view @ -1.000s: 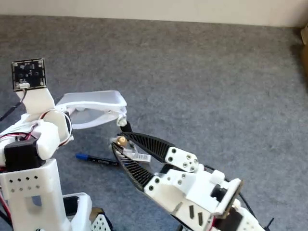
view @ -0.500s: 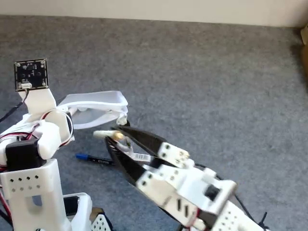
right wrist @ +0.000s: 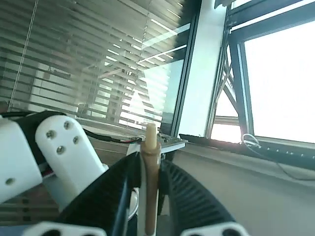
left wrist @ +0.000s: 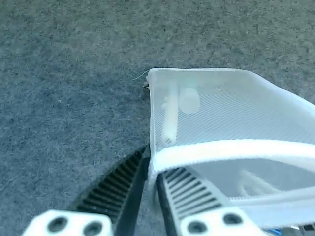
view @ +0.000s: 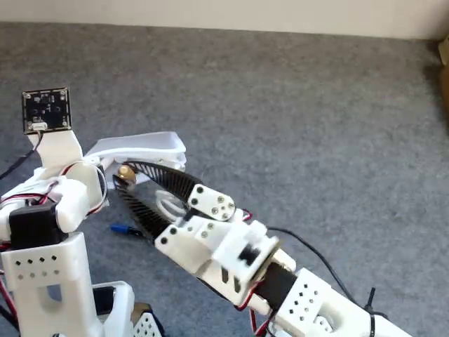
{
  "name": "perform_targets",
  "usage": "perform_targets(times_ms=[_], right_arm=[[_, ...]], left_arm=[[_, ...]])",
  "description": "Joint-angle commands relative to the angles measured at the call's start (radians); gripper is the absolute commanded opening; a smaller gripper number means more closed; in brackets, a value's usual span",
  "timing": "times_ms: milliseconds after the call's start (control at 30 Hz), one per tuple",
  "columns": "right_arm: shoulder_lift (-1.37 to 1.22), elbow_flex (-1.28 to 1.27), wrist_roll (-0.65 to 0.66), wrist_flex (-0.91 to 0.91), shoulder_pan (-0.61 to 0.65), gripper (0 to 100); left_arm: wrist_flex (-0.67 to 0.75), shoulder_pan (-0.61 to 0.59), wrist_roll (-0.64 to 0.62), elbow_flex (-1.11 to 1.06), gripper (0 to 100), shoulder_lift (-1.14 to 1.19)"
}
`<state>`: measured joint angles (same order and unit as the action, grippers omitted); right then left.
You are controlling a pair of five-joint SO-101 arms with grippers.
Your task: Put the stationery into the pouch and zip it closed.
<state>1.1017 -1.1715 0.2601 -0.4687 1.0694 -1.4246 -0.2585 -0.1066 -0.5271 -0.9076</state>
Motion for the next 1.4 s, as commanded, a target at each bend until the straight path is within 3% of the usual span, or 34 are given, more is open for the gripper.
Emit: perform_targets(times_ms=[0,333,700,1033,1367], right_arm=[[-0.047,0.094,0.155,-0.025,0.007,0.5],[-0.151,0.097,0.196,-0.027,0.004,0.5],[-0.16,0.317,0.19,-0.027,0.051,0.5],[-0.163,0.291,0.189,-0.028,0.081,0.5],[-0.305,0.147,0.189,-0.332,0.005,0.5]], left_arm=[[0.005,0.013,-0.008,0.013,1,-0.001],[0.005,0.013,-0.008,0.013,1,-0.001],[0.005,0.013,-0.008,0.013,1,-0.001],[0.003,0.013,-0.008,0.013,1,0.001],[0.002,0.013,-0.008,0.013,1,0.001]])
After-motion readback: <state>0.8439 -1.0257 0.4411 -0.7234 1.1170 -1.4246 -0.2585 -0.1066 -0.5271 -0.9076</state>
